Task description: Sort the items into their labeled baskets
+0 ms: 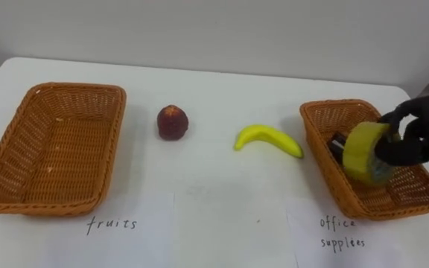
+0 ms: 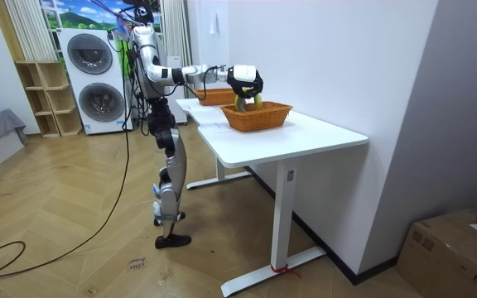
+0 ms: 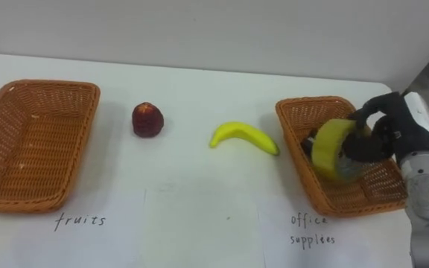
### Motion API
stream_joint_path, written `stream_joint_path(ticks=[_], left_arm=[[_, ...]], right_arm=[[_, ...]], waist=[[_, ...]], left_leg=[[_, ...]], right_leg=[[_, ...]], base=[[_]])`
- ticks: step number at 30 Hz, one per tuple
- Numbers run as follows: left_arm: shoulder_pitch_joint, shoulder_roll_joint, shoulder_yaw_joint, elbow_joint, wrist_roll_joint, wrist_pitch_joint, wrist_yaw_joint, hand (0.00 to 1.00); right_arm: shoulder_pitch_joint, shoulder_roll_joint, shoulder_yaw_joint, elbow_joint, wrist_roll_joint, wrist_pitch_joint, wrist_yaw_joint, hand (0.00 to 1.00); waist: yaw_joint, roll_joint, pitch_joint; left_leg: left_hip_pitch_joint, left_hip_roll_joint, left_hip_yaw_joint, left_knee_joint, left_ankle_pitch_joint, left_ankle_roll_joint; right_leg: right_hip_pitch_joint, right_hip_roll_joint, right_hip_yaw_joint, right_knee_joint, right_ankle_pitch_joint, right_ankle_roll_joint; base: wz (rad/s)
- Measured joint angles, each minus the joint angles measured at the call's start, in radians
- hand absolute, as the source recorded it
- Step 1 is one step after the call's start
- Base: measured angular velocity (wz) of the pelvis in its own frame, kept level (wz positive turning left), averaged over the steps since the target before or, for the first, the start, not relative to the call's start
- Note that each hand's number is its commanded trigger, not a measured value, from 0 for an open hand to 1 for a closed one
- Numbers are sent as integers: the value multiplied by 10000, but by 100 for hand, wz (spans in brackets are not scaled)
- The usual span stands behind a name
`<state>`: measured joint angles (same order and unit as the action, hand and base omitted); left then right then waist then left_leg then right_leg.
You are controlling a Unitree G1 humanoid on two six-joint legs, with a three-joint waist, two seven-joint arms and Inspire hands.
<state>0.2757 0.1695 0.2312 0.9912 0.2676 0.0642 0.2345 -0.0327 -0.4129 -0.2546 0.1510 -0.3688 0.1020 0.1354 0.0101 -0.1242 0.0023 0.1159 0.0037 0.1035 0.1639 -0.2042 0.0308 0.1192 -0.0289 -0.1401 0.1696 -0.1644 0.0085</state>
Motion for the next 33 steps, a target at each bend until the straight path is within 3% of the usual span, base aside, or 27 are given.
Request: stream_joint_path(ticks=[33], left_arm=[[3,1,-4,-21,5,-9,175,0]], right_arm=[[-1,2,-2,58,-170,0,202,0]], waist=[[5,11,-15]], left_leg=[[13,0,2,7,1,0]], right_leg=[[10,-1,5,7,0,0]], base=[[0]])
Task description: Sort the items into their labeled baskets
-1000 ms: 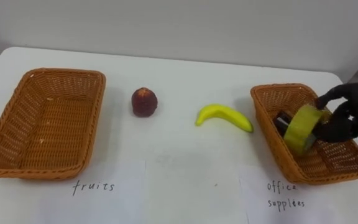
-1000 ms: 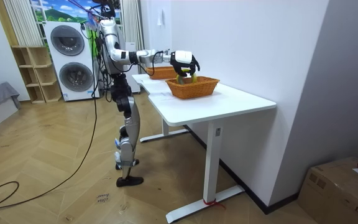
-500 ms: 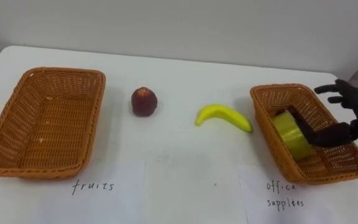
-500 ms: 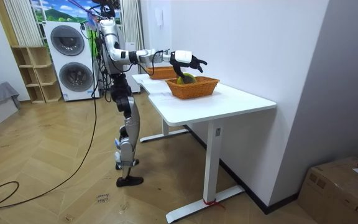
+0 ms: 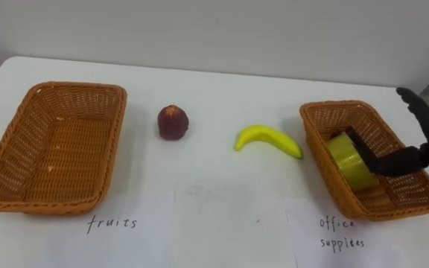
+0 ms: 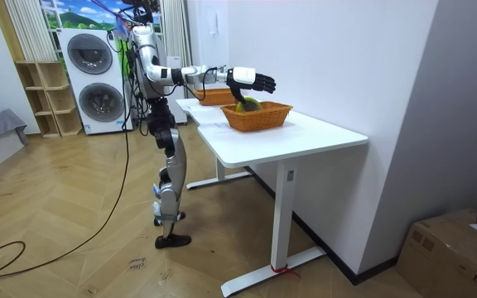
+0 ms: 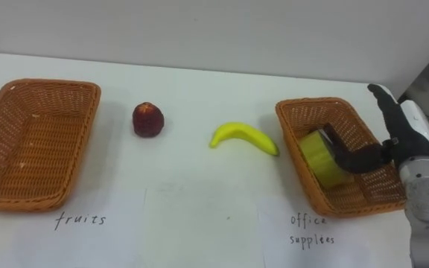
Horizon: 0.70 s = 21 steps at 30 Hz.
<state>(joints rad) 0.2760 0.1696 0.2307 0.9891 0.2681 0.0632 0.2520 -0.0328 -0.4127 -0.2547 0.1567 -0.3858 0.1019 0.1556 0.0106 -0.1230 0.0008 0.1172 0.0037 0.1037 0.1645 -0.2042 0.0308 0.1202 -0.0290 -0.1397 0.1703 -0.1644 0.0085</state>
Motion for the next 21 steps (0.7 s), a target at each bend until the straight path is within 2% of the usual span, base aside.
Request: stream_joint_path(ticks=[16,21], left_arm=[[-10,-4,8,-13,-7,-56,23,0],[-2,-37,-4,-11,-34,-50,19,0]], right_arm=[[0,0,-2,-66,12,0,0,0],[-2,0,-27,-78,559,0,-42,0]], waist=[[-13,2,1],[-17,-17,-11]], left_leg=[[-26,4,18,-2,0,0],[-5,3,24,-6,0,0]], right_leg=[[-50,1,5,4,0,0],[-34,1,21,8,0,0]], base=[[0],[0]])
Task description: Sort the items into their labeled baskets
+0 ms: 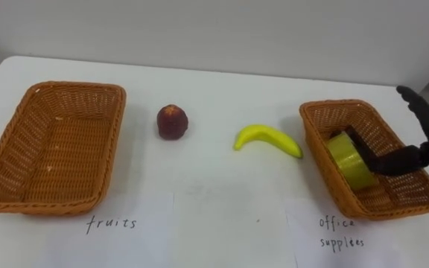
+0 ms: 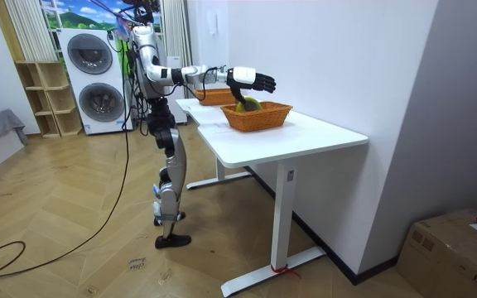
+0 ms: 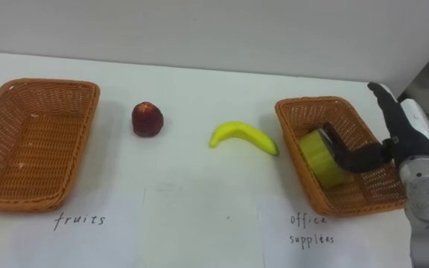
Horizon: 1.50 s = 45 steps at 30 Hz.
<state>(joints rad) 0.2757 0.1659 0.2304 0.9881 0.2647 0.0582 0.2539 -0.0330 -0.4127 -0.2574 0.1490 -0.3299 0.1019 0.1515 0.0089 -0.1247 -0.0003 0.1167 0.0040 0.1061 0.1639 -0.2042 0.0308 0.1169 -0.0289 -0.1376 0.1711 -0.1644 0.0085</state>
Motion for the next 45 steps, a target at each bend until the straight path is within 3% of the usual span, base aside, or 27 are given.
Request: stream_joint_path(ticks=[10,21,26,35,45], left_arm=[[-14,44,-211,336,-233,6,476,0],[-483,249,-682,481,-1041,46,709,0],[-491,380,-879,431,-1187,46,710,0],[-526,493,-883,442,-1169,83,676,0],[-500,510,-1170,393,-1165,202,672,0]], right_arm=[[-16,-1,-3,-681,721,-43,-1303,0],[-470,-1,1178,-847,1846,-185,-3342,0],[-635,-1,1565,-897,1734,-186,-3945,0],[-1548,-1,2626,-894,1229,-203,-4167,0],[-1639,-1,3570,-738,1289,-167,-3218,0]], waist=[[22,70,-7],[424,-42,2],[555,-113,-48],[833,-137,36],[1038,-166,55]], left_leg=[[-86,4,3,-13,1,0],[-793,-1,18,102,17,6],[-1202,-7,14,180,33,16],[-1450,1,-19,234,40,20],[-1369,-5,-248,261,41,19]], right_leg=[[-123,8,16,43,3,-4],[-722,-4,-44,148,20,-29],[-1119,-18,-92,161,25,-29],[-1362,-54,-229,128,26,-30],[-1177,-80,-563,103,26,-29]], base=[[0],[1],[0],[2],[5]])
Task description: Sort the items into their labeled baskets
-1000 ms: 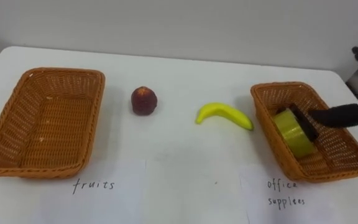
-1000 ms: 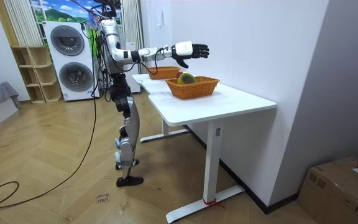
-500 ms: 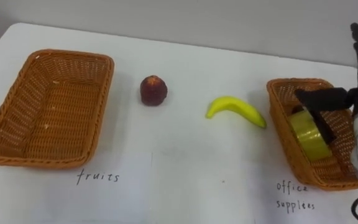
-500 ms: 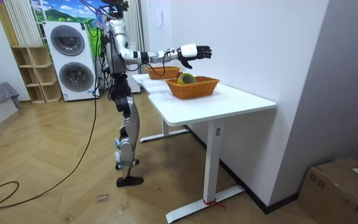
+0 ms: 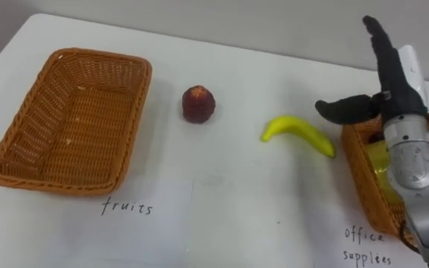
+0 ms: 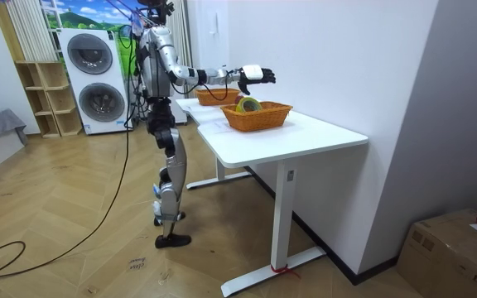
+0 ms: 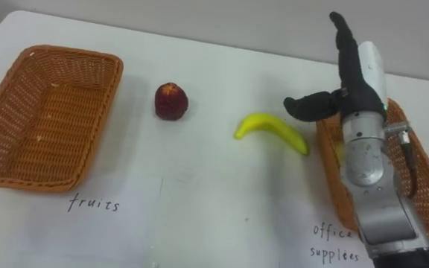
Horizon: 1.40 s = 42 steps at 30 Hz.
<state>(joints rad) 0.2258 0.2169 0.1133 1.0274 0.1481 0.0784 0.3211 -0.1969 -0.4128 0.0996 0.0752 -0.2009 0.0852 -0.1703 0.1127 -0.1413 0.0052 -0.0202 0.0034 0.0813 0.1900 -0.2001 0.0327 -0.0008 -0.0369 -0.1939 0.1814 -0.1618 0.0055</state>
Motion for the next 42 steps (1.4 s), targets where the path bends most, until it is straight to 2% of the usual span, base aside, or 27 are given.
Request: stream_joint_path(ticks=[5,14,23,29,36,38,42], left_arm=[[17,5,-3,0,38,4,1,0],[0,14,1,-1,116,10,1,0],[-4,101,9,-3,119,9,0,0],[-12,270,16,157,112,-15,-3,0],[-5,277,40,313,219,2,-93,0],[35,282,124,331,211,43,-156,0],[23,300,280,332,209,52,-276,0]], right_arm=[[-1,-1,8,-2,-9,0,241,0],[-3,-14,8,-4,-17,-2,828,0],[-3,-29,6,-6,-102,-2,1188,0],[-47,-158,6,-28,-607,-2,1577,0],[-316,-191,22,-29,-1273,5,2114,0],[-318,-255,181,-25,-1549,52,2309,0],[-318,-310,404,-17,-1978,198,2738,0]], waist=[[139,-107,46],[300,-194,-2],[296,-290,61],[305,-339,38],[376,-363,56],[409,-369,83],[564,-449,89]], left_leg=[[-51,3,-23,65,-2,-2],[-41,-1,-62,73,-3,-2],[-53,5,-99,30,-5,-4],[-14,-5,-101,69,-3,-1],[-6,0,-103,74,-3,-1],[83,5,-122,59,-6,-5],[112,2,-166,42,-7,-7]], right_leg=[[3,2,-11,23,0,-1],[68,10,-29,31,3,-4],[45,20,-31,28,2,-4],[63,2,-49,29,2,-4],[123,5,-41,22,2,-3],[212,14,-66,14,2,-3],[284,17,-129,14,2,-4]], base=[[0],[0],[0],[0],[0],[4],[4]])
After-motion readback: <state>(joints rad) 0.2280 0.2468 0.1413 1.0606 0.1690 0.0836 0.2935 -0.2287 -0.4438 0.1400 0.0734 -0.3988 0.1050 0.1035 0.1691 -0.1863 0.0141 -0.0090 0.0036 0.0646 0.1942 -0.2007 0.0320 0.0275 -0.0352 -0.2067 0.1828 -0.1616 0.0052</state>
